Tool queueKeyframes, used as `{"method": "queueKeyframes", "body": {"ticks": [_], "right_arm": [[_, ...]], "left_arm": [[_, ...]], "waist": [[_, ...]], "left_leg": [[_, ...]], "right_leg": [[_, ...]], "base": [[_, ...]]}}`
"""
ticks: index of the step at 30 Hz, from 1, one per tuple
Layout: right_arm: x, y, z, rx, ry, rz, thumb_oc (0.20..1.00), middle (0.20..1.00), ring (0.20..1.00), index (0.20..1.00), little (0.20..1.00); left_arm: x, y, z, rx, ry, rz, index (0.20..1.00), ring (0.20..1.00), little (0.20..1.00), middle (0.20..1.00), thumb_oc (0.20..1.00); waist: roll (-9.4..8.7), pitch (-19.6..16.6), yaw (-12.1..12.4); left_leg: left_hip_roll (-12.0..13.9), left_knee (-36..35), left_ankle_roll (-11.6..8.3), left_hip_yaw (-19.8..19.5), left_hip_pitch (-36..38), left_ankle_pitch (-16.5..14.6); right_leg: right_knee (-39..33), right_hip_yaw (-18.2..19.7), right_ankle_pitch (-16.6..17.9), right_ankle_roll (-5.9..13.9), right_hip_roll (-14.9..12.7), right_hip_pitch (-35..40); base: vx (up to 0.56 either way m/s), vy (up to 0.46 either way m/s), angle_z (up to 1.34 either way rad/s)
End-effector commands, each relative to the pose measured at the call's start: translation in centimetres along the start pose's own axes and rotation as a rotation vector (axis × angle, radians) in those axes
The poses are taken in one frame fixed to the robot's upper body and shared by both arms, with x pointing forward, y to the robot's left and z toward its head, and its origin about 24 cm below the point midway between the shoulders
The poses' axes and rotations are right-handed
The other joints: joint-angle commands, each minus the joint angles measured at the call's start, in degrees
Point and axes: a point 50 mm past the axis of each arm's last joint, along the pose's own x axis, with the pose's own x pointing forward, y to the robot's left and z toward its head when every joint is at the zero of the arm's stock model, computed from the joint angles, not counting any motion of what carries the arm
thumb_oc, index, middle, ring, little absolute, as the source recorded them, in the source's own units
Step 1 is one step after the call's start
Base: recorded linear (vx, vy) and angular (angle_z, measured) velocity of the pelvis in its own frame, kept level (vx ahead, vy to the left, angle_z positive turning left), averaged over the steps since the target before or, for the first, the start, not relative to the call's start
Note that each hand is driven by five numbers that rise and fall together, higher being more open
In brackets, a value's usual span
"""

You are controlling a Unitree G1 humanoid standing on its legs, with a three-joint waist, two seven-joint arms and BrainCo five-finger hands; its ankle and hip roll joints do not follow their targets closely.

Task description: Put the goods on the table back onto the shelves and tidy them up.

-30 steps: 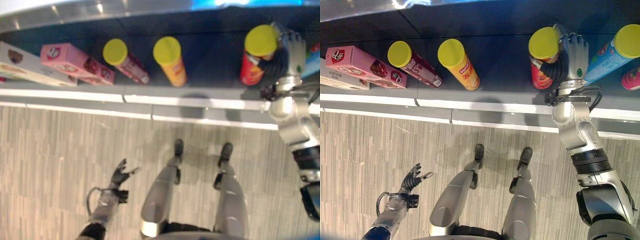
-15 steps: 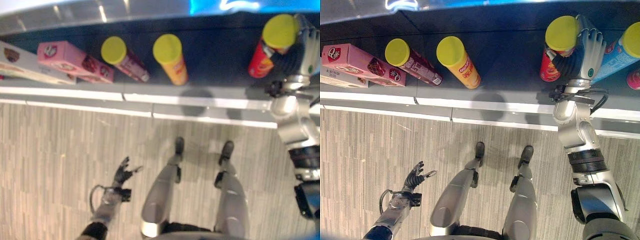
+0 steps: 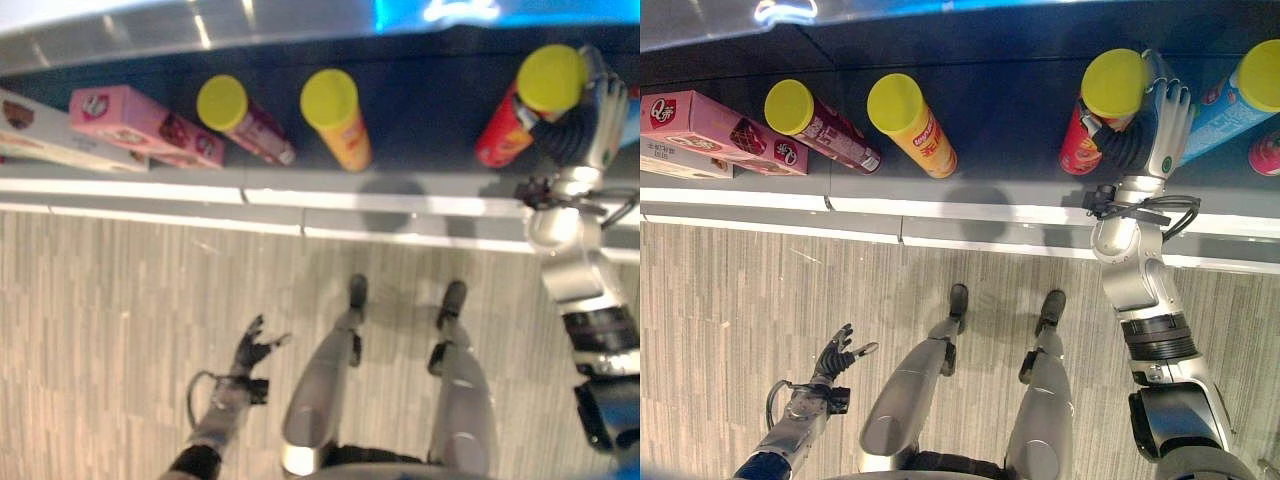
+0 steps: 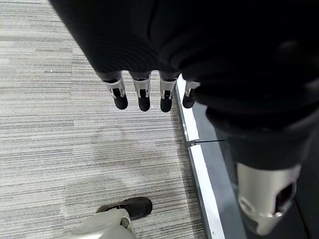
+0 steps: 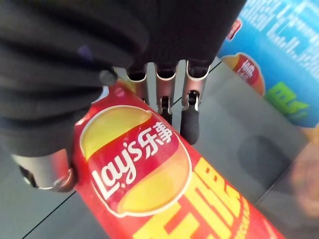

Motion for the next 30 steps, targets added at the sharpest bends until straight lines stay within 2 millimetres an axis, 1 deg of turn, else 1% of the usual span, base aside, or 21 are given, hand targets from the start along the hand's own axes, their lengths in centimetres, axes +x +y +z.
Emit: {"method": "queueKeyframes", "body": {"ticks": [1,9,10,11,21,28,30], "right_arm": [[0.8,-2.1,1.6,0.069,-0.066,-0.101,0.2,0.2,0.2,0.2,0.2],[0.5,-1.7,1.0,0.061,-0.039,-0.071,0.2,0.2,0.2,0.2,0.2],[0.5,-1.6,1.0,0.066,-0.037,-0.071,0.445,0.445,0.445,0.445,0.445],[0.5,-1.6,1.1,0.074,-0.036,-0.071,1.0,1.0,1.0,1.0,1.0],[0.3,-1.3,1.2,0.118,-0.028,-0.04,1.0,1.0,1.0,1.0,1.0],[-0.6,-0.2,1.2,0.366,0.075,0.024,1.0,1.0,1.0,1.0,1.0],[-0.9,0.2,0.9,0.406,0.101,0.05,1.0,1.0,1.0,1.0,1.0]], "left_arm": [[-0.8,1.5,-1.6,0.011,0.048,0.057,1.0,1.0,1.0,1.0,1.0],[-0.8,1.5,-1.6,0.008,0.048,0.061,1.0,1.0,1.0,1.0,1.0],[-0.8,1.5,-1.6,0.01,0.048,0.061,1.0,1.0,1.0,1.0,1.0],[-0.8,1.5,-1.6,0.011,0.049,0.06,1.0,1.0,1.0,1.0,1.0],[-0.7,1.4,-1.5,0.023,0.052,0.059,1.0,1.0,1.0,1.0,1.0],[-0.5,1.8,-1.4,0.018,0.059,0.059,1.0,1.0,1.0,1.0,1.0],[-0.5,1.9,-1.4,0.016,0.062,0.061,1.0,1.0,1.0,1.0,1.0]], "waist": [[-2.74,-2.45,-1.12],[-2.99,-2.06,-1.43],[-2.97,-2.01,-1.45],[-2.96,-1.97,-1.48],[-3.6,-1.6,-2.01],[-4.42,-1.31,-2.28],[-4.8,-1.31,-2.3]], "left_leg": [[2.32,5.76,-3.53,-1.53,-3.94,-6.09],[2.47,5.57,-3.67,-1.33,-4.18,-5.85],[2.44,5.51,-3.68,-1.31,-4.18,-5.82],[2.47,5.49,-3.69,-1.27,-4.23,-5.8],[2.76,5.1,-3.8,-1.1,-4.21,-5.55],[2.88,5.06,-3.81,-1.03,-4.78,-5.23],[2.93,5.1,-3.91,-1.11,-5.24,-5.1]], "right_leg": [[2.59,2.27,-1.69,4.61,-6.4,-0.12],[2.54,2.23,-1.53,4.59,-6.31,-0.5],[2.56,2.26,-1.53,4.58,-6.29,-0.53],[2.65,2.37,-1.55,4.55,-6.27,-0.7],[2.46,2.47,-1.27,4.63,-6.07,-0.96],[2.52,2.54,-1.07,4.56,-5.95,-1.53],[2.56,2.54,-1.03,4.53,-5.9,-1.96]], "base": [[0.0,0.0,0.0],[0.0,0.0,0.0],[0.0,0.0,0.0],[0.0,0.0,0.0],[0.0,0.0,-0.02],[0.0,0.0,0.0],[0.0,0.0,0.0]]}}
